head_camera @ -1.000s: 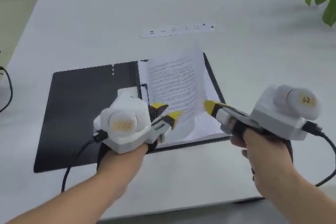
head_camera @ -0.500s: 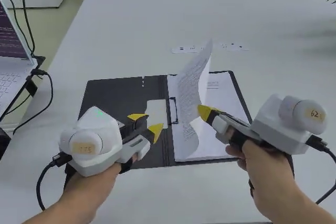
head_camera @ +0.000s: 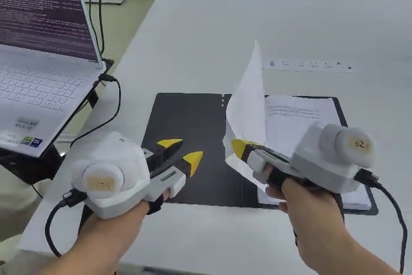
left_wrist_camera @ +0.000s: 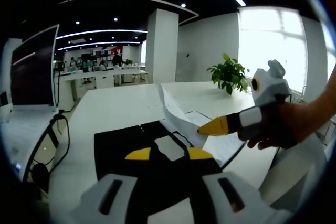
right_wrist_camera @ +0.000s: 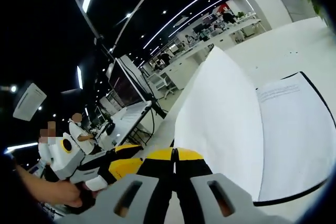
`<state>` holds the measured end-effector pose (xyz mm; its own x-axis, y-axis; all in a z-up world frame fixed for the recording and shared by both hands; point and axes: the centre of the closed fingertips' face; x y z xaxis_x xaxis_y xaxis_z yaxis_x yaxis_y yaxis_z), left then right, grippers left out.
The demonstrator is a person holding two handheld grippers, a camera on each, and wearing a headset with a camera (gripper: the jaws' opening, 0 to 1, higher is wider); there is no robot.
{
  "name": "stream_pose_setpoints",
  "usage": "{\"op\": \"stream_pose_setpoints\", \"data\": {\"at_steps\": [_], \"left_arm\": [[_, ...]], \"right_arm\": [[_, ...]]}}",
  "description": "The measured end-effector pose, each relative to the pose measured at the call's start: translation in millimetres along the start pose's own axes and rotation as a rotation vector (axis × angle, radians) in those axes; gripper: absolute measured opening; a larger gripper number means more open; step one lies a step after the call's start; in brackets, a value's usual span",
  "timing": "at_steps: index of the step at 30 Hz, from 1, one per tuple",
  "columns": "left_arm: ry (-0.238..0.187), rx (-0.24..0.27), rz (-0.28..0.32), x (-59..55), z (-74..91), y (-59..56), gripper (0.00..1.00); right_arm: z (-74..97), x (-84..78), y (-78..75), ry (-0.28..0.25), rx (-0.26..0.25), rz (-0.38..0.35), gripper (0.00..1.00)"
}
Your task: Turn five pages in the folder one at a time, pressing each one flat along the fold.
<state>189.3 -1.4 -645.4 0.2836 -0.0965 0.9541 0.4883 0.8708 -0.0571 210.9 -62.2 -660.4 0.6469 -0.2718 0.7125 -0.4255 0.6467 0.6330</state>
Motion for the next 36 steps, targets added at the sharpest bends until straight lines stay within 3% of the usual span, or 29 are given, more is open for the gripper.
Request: {"op": "stream_pose_setpoints", "data": {"at_steps": [10,23,28,32,36], "left_arm": [[0.043,0.027,0.004,-18.0,12.4,23.0,0.22],[0.113,0.033,0.026,-47.9,3.1,25.5,0.22],[0.139,0.039,0.034,-58.0,-3.8,30.1,0.22],[0.156,0.044,0.042,-64.6,-8.8,32.8,0.22],[0.183,0.033,0.033,-73.2,-16.4,31.3,0.21]], "right_arm": [[-40.3,-49.3,-0.5,0.146,-0.029,0.050,0.00],[-68.3,-103.4,-16.0,0.298,-0.059,0.094,0.00],[-74.7,-118.5,-19.7,0.320,-0.056,0.068,0.00],[-76.8,-121.8,-22.1,0.318,-0.056,0.052,0.01],[-75.9,-125.4,-21.6,0.315,-0.027,0.018,0.11]]}}
Point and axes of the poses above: the centre of the closed fingertips' face, and the gripper's own axes: z roughly backward along the fingers, y roughly to its left, x roughly out of its top, and after that the axes turned 2 degrees about -z, right-handed
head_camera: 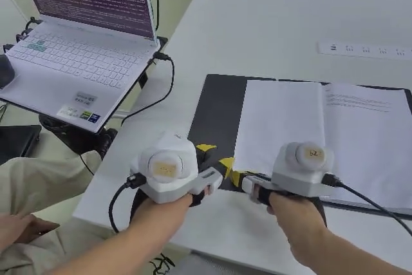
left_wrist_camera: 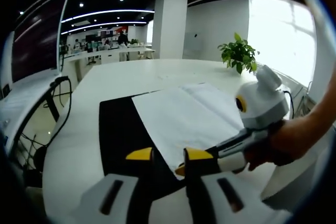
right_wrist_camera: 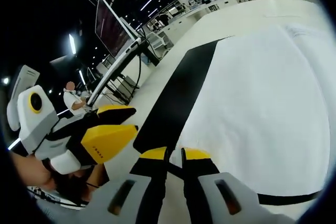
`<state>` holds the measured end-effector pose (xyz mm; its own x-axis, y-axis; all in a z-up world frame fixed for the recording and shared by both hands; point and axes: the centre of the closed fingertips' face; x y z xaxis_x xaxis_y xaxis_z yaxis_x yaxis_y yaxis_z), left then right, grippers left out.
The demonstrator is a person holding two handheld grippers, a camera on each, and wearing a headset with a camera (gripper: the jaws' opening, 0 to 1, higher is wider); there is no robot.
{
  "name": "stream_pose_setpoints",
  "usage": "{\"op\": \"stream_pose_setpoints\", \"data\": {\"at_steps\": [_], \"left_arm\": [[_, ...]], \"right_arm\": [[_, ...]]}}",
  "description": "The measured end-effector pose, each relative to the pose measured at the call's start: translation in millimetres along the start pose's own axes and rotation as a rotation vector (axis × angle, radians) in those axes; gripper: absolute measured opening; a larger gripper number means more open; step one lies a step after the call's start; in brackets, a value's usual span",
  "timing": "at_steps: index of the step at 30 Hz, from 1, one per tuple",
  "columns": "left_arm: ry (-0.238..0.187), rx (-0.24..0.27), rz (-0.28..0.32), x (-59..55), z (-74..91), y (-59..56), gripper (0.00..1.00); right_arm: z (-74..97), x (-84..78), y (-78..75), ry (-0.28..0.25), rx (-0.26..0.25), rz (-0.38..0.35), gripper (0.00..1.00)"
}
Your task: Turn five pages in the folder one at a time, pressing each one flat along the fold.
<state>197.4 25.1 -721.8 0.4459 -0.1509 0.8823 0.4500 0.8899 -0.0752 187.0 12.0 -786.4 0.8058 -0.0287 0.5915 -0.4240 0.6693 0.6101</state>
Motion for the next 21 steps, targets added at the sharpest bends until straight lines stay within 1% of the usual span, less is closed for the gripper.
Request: {"op": "stream_pose_setpoints", "data": {"at_steps": [1,3,4,6,7,8,9,10,12,13,14,15,16,17,19,20,21], "left_arm": [[0.013,-0.005,-0.003,-2.8,-2.9,-2.2,0.20],[0.011,-0.012,-0.006,-4.4,-8.4,-4.0,0.20],[0.019,-0.017,-0.006,-5.5,-11.0,-5.4,0.19],[0.022,-0.023,-0.015,-6.6,-16.9,-8.0,0.19],[0.021,-0.026,-0.014,-7.0,-20.7,-8.5,0.19],[0.021,-0.027,-0.015,-7.5,-23.4,-9.0,0.19],[0.025,-0.027,-0.014,-9.2,-26.8,-8.7,0.19],[0.024,-0.031,-0.001,-10.0,-30.4,-9.9,0.19],[0.027,-0.039,0.000,-12.1,-35.6,-13.8,0.17],[0.045,-0.047,-0.014,-16.0,-39.3,-17.2,0.17],[0.049,-0.053,-0.021,-17.8,-42.0,-19.4,0.17],[0.059,-0.061,-0.032,-21.7,-46.5,-22.1,0.17],[0.068,-0.063,-0.035,-24.7,-48.7,-22.9,0.17],[0.083,-0.069,-0.046,-30.3,-53.1,-24.7,0.18],[0.103,-0.064,-0.095,-36.7,-56.3,-24.1,0.18],[0.116,-0.083,-0.102,-42.0,-58.4,-27.7,0.17],[0.126,-0.087,-0.116,-45.7,-59.2,-28.3,0.16]], "right_arm": [[0.9,0.4,1.5,-0.011,0.014,-0.014,0.13],[3.5,-0.1,1.0,-0.015,0.015,-0.017,0.14],[5.8,-0.4,1.1,-0.015,0.017,-0.017,0.14],[16.9,3.0,3.0,-0.036,0.028,0.009,0.16],[26.3,6.7,1.0,-0.054,0.025,0.038,0.16],[33.6,7.9,-1.9,-0.058,0.016,0.036,0.15],[43.7,13.4,-6.3,-0.081,0.014,0.050,0.14],[47.2,14.6,-8.7,-0.084,0.009,0.057,0.13],[63.2,23.0,-22.5,-0.108,-0.030,0.114,0.11],[71.7,26.5,-30.3,-0.116,-0.050,0.122,0.11],[76.9,28.9,-34.2,-0.121,-0.056,0.121,0.11],[83.8,33.4,-42.2,-0.130,-0.069,0.128,0.12],[87.3,36.4,-47.6,-0.138,-0.075,0.131,0.12],[90.8,39.5,-52.9,-0.143,-0.086,0.135,0.12],[97.6,48.2,-63.5,-0.164,-0.103,0.136,0.12],[100.3,52.8,-70.0,-0.174,-0.113,0.129,0.12],[102.0,55.7,-73.3,-0.181,-0.114,0.120,0.12]]}}
Point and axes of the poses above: the centre of the closed fingertips' face, and the gripper's own axes: z roughly backward along the fingers, y roughly to its left, x roughly out of its top, and after that the axes turned 2 degrees about -z, right-handed
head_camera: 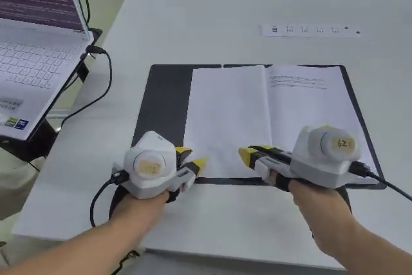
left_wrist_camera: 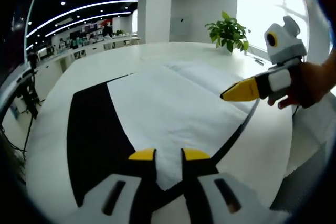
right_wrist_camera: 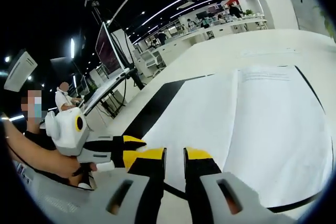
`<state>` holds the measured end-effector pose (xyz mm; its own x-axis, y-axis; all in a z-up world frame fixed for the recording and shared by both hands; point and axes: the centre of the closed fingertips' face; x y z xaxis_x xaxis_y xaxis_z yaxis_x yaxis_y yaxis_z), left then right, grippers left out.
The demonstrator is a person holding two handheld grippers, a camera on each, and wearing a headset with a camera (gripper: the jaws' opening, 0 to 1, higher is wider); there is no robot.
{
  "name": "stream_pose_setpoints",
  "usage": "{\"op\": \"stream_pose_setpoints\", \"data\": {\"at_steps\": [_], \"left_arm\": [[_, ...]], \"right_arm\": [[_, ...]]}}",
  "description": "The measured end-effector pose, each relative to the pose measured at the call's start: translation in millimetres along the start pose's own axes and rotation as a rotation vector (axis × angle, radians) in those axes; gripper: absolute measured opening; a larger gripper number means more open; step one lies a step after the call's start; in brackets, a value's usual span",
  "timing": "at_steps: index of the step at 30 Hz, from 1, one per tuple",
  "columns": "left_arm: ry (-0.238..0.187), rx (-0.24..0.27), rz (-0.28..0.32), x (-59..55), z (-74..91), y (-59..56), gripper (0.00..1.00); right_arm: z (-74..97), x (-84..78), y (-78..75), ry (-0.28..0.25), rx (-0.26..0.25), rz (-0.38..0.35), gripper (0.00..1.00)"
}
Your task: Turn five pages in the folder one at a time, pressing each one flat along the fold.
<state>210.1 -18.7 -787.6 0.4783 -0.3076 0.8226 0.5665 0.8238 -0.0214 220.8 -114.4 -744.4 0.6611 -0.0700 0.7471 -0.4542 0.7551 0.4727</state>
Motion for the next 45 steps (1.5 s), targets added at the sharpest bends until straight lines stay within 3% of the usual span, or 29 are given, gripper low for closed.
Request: {"op": "stream_pose_setpoints", "data": {"at_steps": [1,2,3,4,9,12,15,19,23,27,29,30,35,39,45], "left_arm": [[0.012,0.015,-0.051,-3.9,-0.4,2.4,0.16],[-0.039,0.018,-0.080,3.5,-1.1,3.1,0.15],[-0.028,0.016,-0.035,-1.3,0.7,2.1,0.15],[-0.035,0.017,-0.032,-1.3,0.8,2.2,0.15],[-0.077,0.016,-0.052,-2.0,1.4,1.6,0.15],[-0.087,0.013,-0.053,-2.0,1.1,2.0,0.15],[-0.091,0.015,-0.047,-1.8,0.9,2.0,0.15],[-0.096,0.019,-0.040,-1.8,1.6,2.0,0.15],[-0.095,0.019,-0.046,-1.1,2.7,1.4,0.15],[-0.094,0.021,-0.045,-0.5,3.6,0.9,0.15],[-0.093,0.024,-0.046,-0.2,4.0,0.8,0.15],[-0.095,0.025,-0.042,-0.1,4.2,0.9,0.15],[-0.096,0.028,-0.040,-0.3,4.5,1.7,0.15],[-0.097,0.029,-0.037,0.1,4.6,1.7,0.15],[-0.097,0.030,-0.044,-0.5,4.1,2.7,0.15]], "right_arm": [[0.7,4.4,-4.6,-0.014,0.000,-0.004,0.12],[0.9,6.7,-7.5,-0.019,-0.004,0.001,0.12],[1.5,9.0,-12.4,-0.021,-0.009,0.006,0.12],[2.0,11.3,-15.3,-0.027,-0.008,0.001,0.12],[0.8,24.3,-31.2,-0.059,0.010,-0.035,0.11],[-4.1,28.9,-38.3,-0.042,0.043,-0.072,0.02],[-8.3,35.2,-46.1,-0.044,0.038,-0.069,0.00],[-18.9,42.3,-50.1,-0.029,0.059,-0.129,0.00],[-31.1,46.2,-46.8,-0.012,0.108,-0.243,0.00],[-40.6,44.7,-52.8,0.007,0.109,-0.377,0.00],[-41.8,45.4,-55.2,-0.001,0.104,-0.382,0.00],[-43.8,43.9,-57.5,0.011,0.109,-0.436,0.00],[-51.8,46.3,-73.4,0.003,0.099,-0.471,0.00],[-57.4,48.3,-78.8,0.006,0.106,-0.506,0.00],[-69.7,60.4,-85.9,-0.031,0.121,-0.587,0.00]]}}
Point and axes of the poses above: the centre of the closed fingertips' face, and the gripper's own axes: z roughly backward along the fingers, y roughly to its left, x roughly out of its top, and after that the axes turned 2 degrees about -z, right-handed
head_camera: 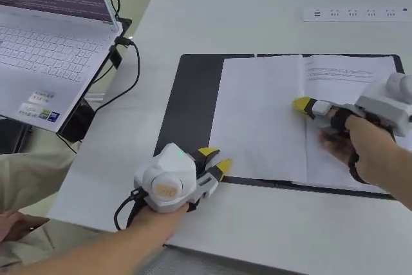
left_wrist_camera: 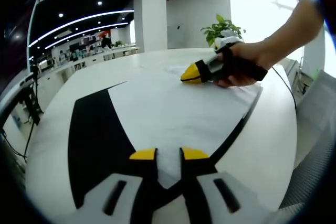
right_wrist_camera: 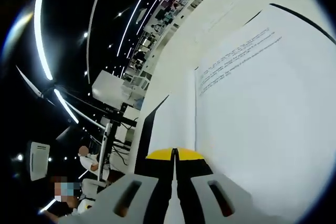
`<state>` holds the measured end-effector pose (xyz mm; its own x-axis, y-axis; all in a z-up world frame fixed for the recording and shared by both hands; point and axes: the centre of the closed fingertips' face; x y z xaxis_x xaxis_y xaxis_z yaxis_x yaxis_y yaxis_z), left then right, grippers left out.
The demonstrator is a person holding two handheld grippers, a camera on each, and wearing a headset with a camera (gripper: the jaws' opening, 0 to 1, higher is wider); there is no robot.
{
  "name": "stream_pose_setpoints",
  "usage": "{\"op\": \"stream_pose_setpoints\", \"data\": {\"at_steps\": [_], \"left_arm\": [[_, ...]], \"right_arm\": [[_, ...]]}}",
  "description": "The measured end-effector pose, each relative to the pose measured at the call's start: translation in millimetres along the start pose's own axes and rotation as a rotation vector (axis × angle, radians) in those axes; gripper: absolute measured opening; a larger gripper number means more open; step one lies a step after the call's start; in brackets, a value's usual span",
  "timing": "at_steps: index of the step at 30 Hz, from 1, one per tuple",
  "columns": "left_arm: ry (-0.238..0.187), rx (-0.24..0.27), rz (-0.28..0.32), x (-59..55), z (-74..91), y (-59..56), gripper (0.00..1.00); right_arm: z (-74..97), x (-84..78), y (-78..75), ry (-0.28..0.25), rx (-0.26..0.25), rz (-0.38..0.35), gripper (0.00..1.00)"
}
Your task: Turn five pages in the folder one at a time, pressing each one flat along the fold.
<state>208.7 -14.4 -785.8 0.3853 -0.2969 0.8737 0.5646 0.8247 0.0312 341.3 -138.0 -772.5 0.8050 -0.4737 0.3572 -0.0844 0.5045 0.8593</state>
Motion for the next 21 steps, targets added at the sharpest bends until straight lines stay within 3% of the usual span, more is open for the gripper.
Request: {"op": "stream_pose_setpoints", "data": {"at_steps": [14,21], "left_arm": [[-0.007,-0.003,-0.008,-1.3,-0.5,1.2,0.15],[-0.008,-0.002,-0.004,-1.0,-0.2,1.1,0.15]], "right_arm": [[-21.0,32.6,-8.3,-0.069,-0.007,-0.125,0.00],[-37.2,53.9,-11.9,-0.106,-0.025,-0.154,0.00]]}}
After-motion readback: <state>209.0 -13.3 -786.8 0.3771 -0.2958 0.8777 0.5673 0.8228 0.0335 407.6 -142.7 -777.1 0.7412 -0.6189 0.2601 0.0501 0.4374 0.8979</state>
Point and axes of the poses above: the centre of the closed fingertips' face, and the gripper's own axes: z roughly backward along the fingers, y roughly to its left, x roughly out of its top, and after that the axes turned 2 degrees about -z, right-handed
